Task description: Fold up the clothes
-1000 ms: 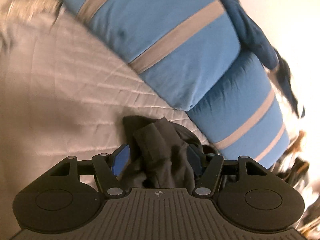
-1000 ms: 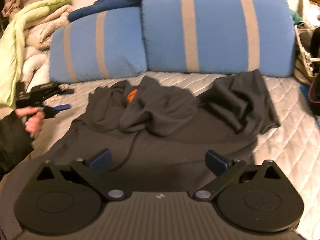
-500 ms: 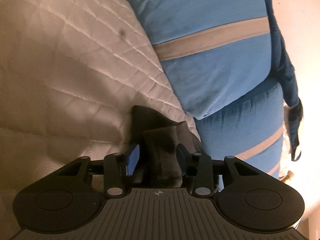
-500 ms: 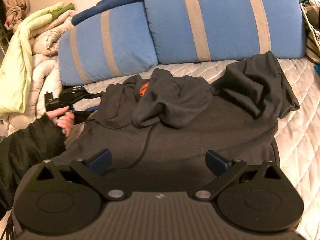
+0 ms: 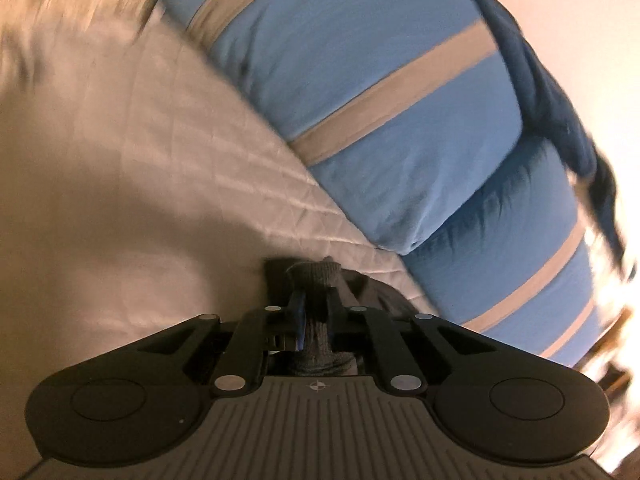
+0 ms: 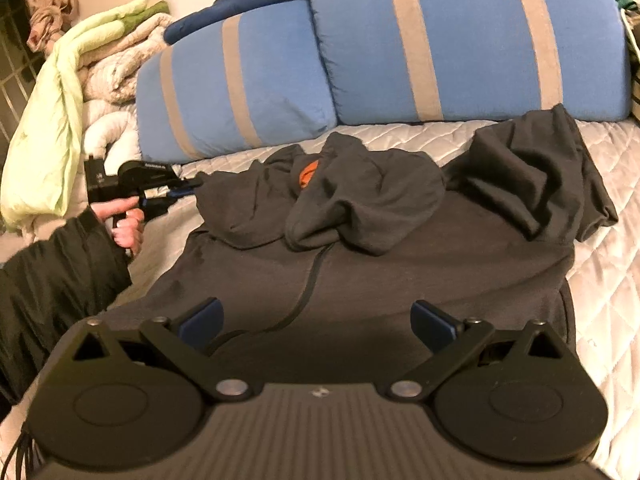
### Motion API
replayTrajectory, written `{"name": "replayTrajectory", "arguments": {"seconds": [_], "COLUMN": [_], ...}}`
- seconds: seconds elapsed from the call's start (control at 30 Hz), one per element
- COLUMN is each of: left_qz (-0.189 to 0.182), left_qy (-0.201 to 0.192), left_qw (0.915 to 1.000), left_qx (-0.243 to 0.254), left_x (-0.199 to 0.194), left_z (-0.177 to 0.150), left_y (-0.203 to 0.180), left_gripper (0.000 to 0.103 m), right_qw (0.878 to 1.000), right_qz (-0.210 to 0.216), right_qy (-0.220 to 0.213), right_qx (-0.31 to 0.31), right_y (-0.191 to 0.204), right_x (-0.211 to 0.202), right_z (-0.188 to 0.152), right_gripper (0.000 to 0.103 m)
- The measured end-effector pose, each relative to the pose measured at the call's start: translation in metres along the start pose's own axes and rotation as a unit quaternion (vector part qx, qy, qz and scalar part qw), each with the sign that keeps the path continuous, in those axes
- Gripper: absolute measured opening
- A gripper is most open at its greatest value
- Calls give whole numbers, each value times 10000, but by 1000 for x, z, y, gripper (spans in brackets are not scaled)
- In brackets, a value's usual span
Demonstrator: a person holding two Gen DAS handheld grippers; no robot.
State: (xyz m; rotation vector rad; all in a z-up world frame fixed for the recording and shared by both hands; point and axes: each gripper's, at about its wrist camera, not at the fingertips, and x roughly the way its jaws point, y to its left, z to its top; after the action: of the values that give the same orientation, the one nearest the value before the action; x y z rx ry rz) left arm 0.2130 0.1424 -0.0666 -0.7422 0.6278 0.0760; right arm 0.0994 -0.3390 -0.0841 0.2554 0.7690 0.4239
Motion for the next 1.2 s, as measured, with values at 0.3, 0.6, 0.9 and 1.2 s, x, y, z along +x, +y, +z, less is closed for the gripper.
{"name": "replayTrajectory", "arguments": {"seconds": [0.3,0.6,0.9,1.2], "left_qz": [732,1702,2252,2829], "left_qy": [-249,-678,-1113,-1636], "left_qw": [9939,9790,9648,9424], "left_qx": [790,896,778,717], "left_x": [-40,-84,-129,-180], "left_z": [8,28,67,105], "left_y": [8,28,48,73], "left_gripper": [10,10,10,10], "right_qw": [10000,10000,9999,9999], "right_qz": [5,5,5,-12], "right_qy": [-75,-97,-100,-88], "right_qx": [34,-3,46,63], "right_y": [-1,0,-1,0], "right_x": [-4,-6,-7,-7], "right_z": [-2,-2,-3,-2], "right_gripper": [103,103,103,103]}}
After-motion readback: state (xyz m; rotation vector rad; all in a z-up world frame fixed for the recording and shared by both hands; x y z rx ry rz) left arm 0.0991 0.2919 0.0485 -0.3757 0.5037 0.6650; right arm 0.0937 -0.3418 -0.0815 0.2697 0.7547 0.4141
